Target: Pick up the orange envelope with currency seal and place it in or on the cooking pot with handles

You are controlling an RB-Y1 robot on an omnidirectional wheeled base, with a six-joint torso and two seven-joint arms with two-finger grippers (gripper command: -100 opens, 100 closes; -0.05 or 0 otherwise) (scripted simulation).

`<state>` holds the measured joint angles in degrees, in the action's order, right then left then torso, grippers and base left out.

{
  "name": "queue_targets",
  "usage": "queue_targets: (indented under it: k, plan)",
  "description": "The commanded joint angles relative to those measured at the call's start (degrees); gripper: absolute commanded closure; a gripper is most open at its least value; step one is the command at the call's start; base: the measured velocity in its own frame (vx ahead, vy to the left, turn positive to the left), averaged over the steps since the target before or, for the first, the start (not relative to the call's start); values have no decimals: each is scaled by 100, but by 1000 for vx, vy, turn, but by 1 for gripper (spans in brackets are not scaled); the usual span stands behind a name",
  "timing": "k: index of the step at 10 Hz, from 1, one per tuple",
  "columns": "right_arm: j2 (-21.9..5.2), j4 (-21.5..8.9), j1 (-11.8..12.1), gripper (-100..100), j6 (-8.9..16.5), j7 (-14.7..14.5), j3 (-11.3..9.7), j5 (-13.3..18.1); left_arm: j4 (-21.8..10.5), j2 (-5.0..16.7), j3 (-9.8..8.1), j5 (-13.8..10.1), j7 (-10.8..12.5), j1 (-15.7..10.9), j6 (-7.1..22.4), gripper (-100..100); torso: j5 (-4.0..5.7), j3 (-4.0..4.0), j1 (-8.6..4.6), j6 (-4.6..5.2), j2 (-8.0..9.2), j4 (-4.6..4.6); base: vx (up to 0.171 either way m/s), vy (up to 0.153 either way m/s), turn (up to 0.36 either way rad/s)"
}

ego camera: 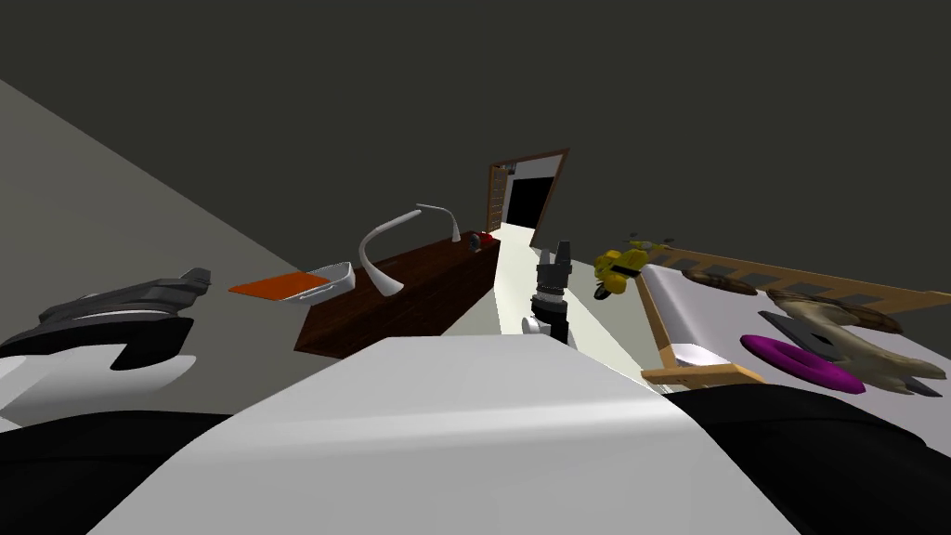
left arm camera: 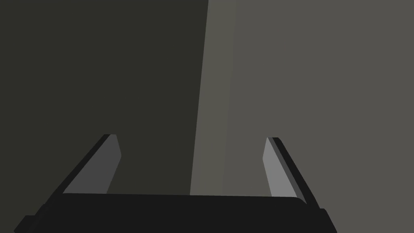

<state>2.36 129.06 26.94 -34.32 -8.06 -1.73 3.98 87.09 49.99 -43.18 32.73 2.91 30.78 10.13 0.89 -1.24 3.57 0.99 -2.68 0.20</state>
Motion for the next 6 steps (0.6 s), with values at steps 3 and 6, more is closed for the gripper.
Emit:
queue_targets:
  k: [3,6]
  plan:
    - [0,0,0,0,0,0,0,0,1,-1,1,0,-1,1,1,0,-5,-6,18,0,-10,-3,-1,-3,0]
    - [-1,0,0,0,0,0,1,0,1,-1,1,0,-1,1,1,0,-6,-8,21,1,-12,-3,0,0,0]
